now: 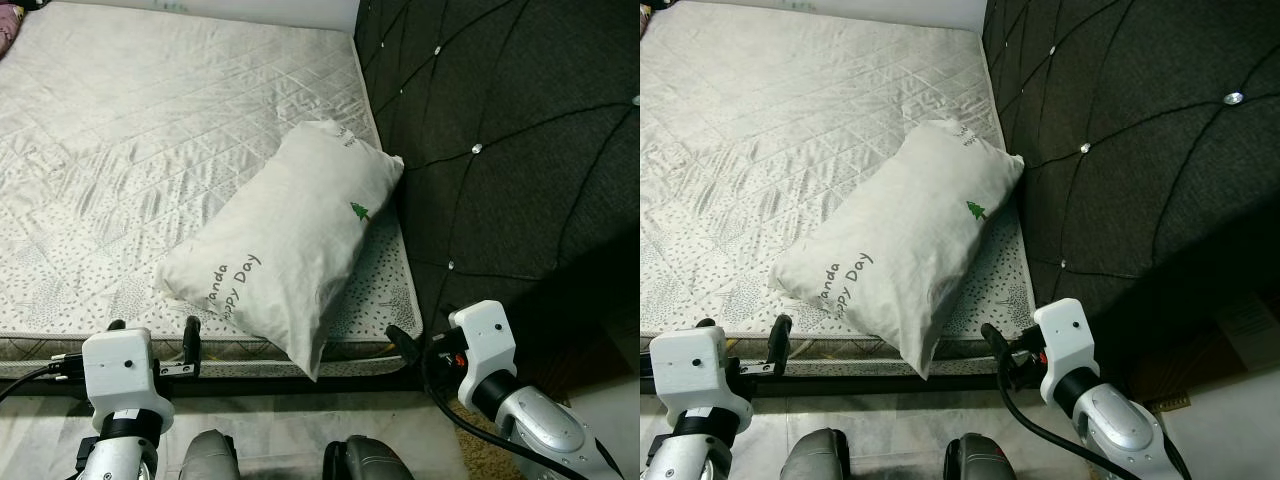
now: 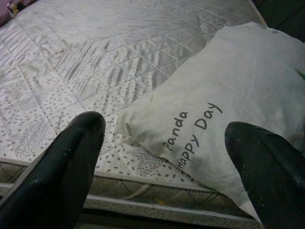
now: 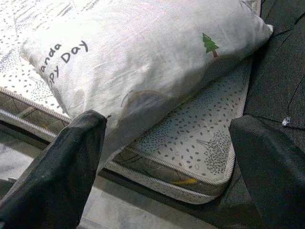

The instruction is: Clean up the room

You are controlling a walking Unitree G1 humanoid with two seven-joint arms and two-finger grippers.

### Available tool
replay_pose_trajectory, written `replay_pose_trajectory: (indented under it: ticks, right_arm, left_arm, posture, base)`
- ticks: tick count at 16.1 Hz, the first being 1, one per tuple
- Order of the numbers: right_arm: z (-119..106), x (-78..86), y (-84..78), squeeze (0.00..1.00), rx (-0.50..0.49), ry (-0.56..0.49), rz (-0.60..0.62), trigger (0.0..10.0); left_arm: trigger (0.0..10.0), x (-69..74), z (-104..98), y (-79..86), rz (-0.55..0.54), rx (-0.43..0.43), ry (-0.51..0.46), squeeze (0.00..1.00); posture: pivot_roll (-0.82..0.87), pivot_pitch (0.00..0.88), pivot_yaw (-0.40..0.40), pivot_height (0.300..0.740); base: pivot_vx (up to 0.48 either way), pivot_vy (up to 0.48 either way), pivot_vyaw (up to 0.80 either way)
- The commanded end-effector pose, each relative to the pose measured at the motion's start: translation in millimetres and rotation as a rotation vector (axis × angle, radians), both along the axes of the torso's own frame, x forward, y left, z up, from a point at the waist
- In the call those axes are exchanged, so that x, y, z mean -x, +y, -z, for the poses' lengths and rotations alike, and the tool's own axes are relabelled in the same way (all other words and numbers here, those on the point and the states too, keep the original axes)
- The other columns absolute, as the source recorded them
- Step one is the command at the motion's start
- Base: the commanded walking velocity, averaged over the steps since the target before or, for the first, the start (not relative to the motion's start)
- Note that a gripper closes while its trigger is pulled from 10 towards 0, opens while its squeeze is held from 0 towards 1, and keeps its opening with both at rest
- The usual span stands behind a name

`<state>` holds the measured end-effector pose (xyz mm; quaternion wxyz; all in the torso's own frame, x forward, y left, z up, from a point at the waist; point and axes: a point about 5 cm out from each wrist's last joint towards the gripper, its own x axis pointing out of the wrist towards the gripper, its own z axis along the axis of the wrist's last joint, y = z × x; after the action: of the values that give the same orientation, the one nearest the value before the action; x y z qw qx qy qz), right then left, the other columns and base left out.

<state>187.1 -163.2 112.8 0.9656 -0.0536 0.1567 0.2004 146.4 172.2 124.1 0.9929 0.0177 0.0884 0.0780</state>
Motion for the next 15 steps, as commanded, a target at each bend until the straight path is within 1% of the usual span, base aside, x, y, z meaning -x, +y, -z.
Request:
replay_pose_trajectory:
  ticks: [1, 3, 6, 7, 10, 13, 15]
  right_arm:
    - [-3.3, 0.8, 1.1, 0.0, -0.002, -0.006, -0.014, 10.0]
    - [-3.2, 0.0, 1.8, 0.0, -0.01, -0.008, -0.017, 10.0]
    - [-3.1, -1.7, 2.1, 0.0, -0.011, -0.011, -0.022, 10.0]
    - [-3.0, -1.8, 2.1, 0.0, -0.011, -0.011, -0.022, 10.0]
    - [-2.7, -4.0, 2.8, 0.0, -0.011, -0.014, -0.029, 10.0]
    - [-1.9, -8.6, 3.6, 0.0, -0.008, -0.021, -0.029, 10.0]
    - [-0.8, -12.2, 4.2, 0.0, -0.013, -0.023, -0.028, 10.0]
  left_arm:
    - [10.0, 1.1, 1.9, -0.2, -0.005, 0.002, 0.018, 0.0]
    - [10.0, -0.1, 2.1, 0.0, -0.007, 0.001, 0.017, 0.0]
    - [10.0, -1.8, 2.4, 0.6, -0.014, 0.001, 0.014, 0.0]
    - [10.0, -1.9, 2.3, 0.7, -0.016, 0.0, 0.013, 0.0]
    - [10.0, -3.3, 2.1, 1.4, -0.023, -0.004, 0.009, 0.0]
    - [10.0, -7.9, 2.0, 2.6, -0.03, -0.011, -0.004, 0.0]
    - [10.0, -10.8, -0.5, 2.0, -0.021, -0.014, -0.03, 0.0]
  posture:
    - [0.0, 0.162, -0.098, 0.703]
    - [-0.01, 0.159, -0.099, 0.698]
    - [-0.01, 0.156, -0.1, 0.658]
    - [-0.01, 0.156, -0.1, 0.653]
    - [0.0, 0.15, -0.101, 0.618]
    - [0.0, 0.137, -0.1, 0.613]
    - [0.0, 0.129, -0.1, 0.613]
  base:
    - [0.0, 0.0, 0.0]
    - [0.0, 0.0, 0.0]
    - [0.0, 0.0, 0.0]
    - [0.0, 0.0, 0.0]
    - [0.0, 0.0, 0.0]
    - [0.0, 0.0, 0.0]
    - [0.0, 0.0, 0.0]
